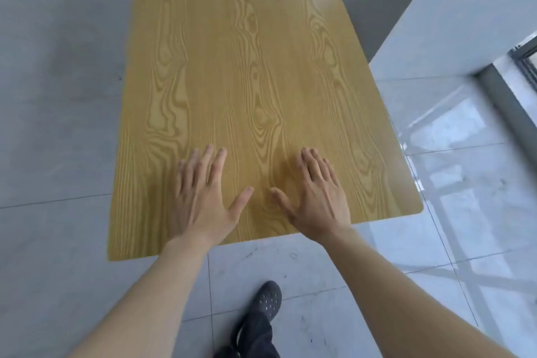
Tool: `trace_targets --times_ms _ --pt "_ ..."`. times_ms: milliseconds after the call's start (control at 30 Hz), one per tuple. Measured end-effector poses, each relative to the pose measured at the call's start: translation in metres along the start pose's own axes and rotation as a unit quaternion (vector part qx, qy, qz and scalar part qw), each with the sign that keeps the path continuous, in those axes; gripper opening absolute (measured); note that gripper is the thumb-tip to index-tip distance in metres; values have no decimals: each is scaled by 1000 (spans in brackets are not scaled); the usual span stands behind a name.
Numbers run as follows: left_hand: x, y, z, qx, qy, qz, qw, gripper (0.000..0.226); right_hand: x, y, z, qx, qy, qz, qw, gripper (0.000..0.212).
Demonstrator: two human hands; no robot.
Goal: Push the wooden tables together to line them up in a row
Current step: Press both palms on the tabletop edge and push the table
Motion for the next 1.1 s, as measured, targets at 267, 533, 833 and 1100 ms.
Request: trace_targets --times_ms 267,533,833,1100 --pt "18 42 -1 -30 7 23 999 88 10 34 21 17 -39 62 997 85" --pt "17 42 1 -42 -4 39 998 84 6 40 25 20 -51 108 993 75" --pt "11 39 1 -45 -16 25 999 82 -3 41 26 21 -61 138 988 72" --pt "-20 31 -2 -46 -16 32 998 81 -33 32 26 24 -64 141 988 72"
Point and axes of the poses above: each hand's wrist, its own x-axis away from the middle knuckle, its own y-axis out of the palm, z = x × y, the point moved 2 cm from there along -x, towards the middle knuckle, and after that the axes turned 11 degrees about -z, right-handed, at the moved point
